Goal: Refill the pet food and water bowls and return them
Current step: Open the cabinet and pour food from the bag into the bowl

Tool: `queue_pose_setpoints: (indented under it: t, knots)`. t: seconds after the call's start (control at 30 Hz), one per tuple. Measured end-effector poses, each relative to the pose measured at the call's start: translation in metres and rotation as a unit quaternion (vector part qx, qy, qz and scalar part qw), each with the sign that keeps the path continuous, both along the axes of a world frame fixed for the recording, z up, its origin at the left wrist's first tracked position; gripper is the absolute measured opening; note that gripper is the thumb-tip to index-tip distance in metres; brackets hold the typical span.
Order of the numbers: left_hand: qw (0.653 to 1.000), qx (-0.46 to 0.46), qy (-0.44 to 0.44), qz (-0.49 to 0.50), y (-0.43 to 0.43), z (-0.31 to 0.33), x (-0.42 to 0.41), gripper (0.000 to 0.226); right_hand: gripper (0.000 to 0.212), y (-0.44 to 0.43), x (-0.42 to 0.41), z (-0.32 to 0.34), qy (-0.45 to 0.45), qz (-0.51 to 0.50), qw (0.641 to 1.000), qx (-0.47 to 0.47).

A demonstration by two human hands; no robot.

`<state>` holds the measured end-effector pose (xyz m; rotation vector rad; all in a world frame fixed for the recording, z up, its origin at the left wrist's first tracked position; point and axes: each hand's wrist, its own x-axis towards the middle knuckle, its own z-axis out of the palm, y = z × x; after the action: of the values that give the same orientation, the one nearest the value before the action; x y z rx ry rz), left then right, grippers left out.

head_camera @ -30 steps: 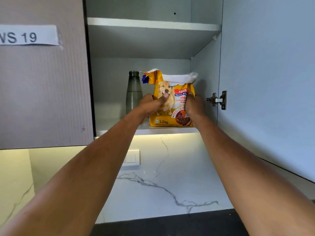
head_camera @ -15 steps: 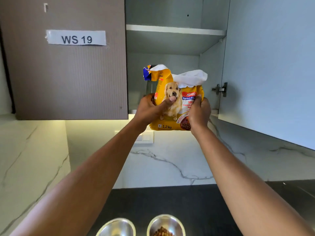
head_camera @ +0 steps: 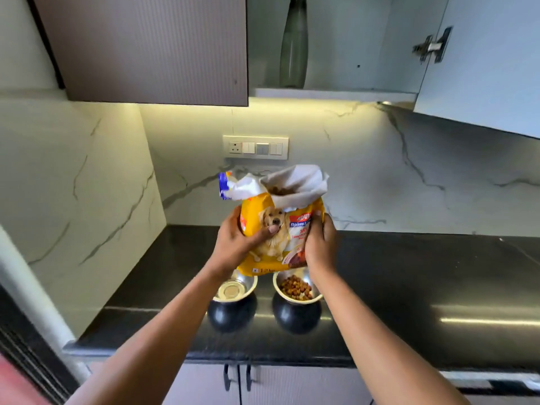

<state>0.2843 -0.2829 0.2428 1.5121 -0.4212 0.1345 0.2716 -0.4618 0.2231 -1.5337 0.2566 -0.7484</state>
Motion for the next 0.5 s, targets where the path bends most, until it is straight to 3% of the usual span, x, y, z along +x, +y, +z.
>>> queue_pose_setpoints:
  t: [0.27,0.33,0.47,0.5]
  knots:
    - [0.997,-0.052,0.058,0.012,0.035,-0.04,-0.025,0.05,0.027,0.003,-0.035,-0.036,0.013,0.226,0.961,0.156]
    - [0.995,-0.071,0.067,-0.003,0.041,-0.04,-0.026,0.041,0.045,-0.003,-0.037,-0.035,0.018,0.274,0.95,0.152]
    - [0.992,-0.076,0.094,-0.024,0.04,-0.04,-0.023,0.037,0.121,-0.017,-0.027,-0.033,0.061,0.342,0.932,0.104]
    - [0.991,-0.075,0.103,-0.029,0.037,-0.042,-0.021,0.036,0.13,-0.02,-0.024,-0.036,0.064,0.366,0.922,0.11]
